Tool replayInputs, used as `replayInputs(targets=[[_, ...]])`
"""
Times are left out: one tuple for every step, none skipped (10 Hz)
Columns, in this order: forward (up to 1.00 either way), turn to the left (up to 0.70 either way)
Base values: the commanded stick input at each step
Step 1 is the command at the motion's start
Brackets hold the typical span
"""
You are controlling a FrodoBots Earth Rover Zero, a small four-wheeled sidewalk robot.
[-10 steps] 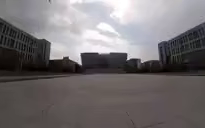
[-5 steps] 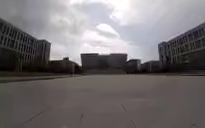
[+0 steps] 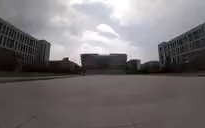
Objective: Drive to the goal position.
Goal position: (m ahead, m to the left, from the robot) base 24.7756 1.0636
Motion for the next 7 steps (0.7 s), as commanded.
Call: replayInputs(targets=[[0.7, 0.0], [0.7, 0.0], [0.7, 0.0], [0.7, 0.0], [0.7, 0.0], [0.7, 0.0], [0.7, 0.0]])
